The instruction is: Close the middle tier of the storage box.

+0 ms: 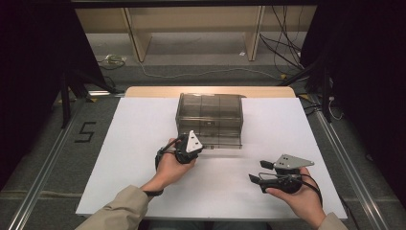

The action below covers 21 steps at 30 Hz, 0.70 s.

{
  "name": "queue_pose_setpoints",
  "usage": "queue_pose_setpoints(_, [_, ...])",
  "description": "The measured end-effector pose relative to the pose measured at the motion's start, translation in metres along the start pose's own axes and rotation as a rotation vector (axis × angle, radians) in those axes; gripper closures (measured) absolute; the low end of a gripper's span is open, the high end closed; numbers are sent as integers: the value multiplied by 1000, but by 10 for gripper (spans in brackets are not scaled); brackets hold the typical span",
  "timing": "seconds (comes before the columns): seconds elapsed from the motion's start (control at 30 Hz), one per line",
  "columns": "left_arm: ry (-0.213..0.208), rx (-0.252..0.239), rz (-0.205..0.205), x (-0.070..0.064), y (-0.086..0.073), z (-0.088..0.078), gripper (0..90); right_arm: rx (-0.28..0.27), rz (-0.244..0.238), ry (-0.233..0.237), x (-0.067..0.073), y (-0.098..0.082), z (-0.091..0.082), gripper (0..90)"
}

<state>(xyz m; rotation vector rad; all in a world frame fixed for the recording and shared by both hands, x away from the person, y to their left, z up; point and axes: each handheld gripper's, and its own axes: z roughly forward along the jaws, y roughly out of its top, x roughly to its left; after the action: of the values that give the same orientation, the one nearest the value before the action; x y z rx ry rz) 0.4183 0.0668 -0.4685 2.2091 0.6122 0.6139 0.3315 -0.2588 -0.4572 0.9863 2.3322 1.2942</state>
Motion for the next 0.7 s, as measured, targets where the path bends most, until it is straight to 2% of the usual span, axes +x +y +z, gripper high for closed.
queue_pose_setpoints(0.7, [16, -3, -7, 4, 3, 4, 900, 2, -1, -1, 0, 0, 0, 321])
